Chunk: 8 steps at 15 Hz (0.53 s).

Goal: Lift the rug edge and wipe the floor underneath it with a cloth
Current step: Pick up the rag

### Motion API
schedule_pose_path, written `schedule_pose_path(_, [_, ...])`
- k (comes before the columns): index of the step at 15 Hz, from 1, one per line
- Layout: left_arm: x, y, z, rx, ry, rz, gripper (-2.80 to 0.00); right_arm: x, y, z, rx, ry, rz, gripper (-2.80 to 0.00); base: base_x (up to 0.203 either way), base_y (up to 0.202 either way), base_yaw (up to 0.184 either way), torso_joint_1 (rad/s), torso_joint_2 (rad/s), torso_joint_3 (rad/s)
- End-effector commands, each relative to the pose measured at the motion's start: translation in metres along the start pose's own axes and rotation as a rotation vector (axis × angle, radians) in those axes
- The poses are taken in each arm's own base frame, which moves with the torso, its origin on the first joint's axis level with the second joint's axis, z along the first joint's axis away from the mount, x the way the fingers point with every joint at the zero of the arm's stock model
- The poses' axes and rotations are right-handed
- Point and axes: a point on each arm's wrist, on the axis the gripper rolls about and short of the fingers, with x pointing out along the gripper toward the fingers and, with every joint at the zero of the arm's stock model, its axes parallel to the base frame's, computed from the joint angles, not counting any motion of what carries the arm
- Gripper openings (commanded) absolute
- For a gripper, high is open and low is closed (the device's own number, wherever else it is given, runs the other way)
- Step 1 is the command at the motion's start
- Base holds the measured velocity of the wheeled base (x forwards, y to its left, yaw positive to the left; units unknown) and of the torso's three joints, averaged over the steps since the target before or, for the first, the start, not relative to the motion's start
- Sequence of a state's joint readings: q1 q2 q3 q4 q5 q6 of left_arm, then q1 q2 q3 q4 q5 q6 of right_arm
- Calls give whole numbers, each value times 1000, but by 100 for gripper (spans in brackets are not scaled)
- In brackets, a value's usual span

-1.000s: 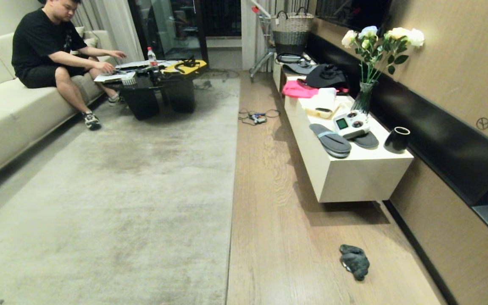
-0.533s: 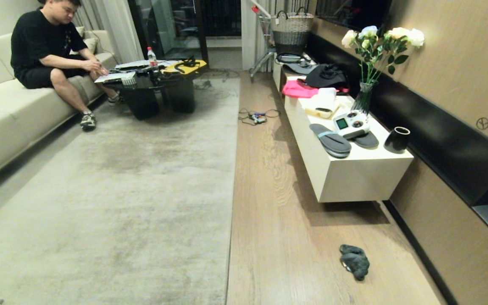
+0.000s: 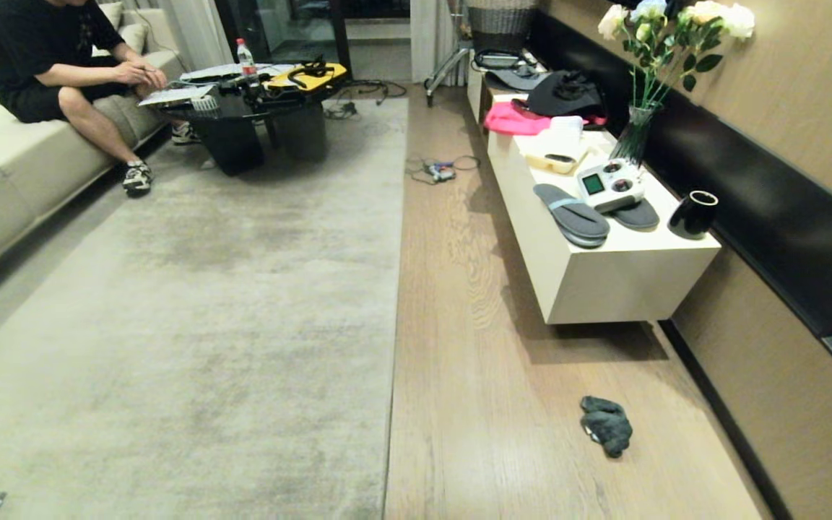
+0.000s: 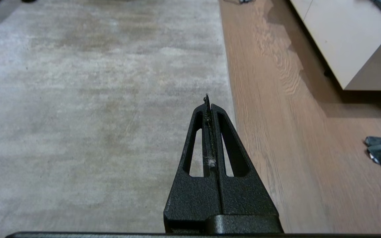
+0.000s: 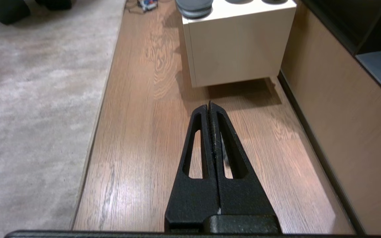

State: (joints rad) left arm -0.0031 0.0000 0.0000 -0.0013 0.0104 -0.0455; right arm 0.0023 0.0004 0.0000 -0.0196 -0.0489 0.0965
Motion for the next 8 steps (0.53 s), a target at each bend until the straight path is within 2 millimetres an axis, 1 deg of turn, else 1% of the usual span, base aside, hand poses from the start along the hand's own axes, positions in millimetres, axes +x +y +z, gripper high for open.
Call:
schedule_pose_path(1, [0,0,0,0,1,0,-280,0,0,0,0,1,0,-280,0,0,0,2,-2,-188])
schedule_pose_path(8, [0,0,0,0,1,0,-280,0,0,0,0,1,0,-280,0,0,0,3,5,-198])
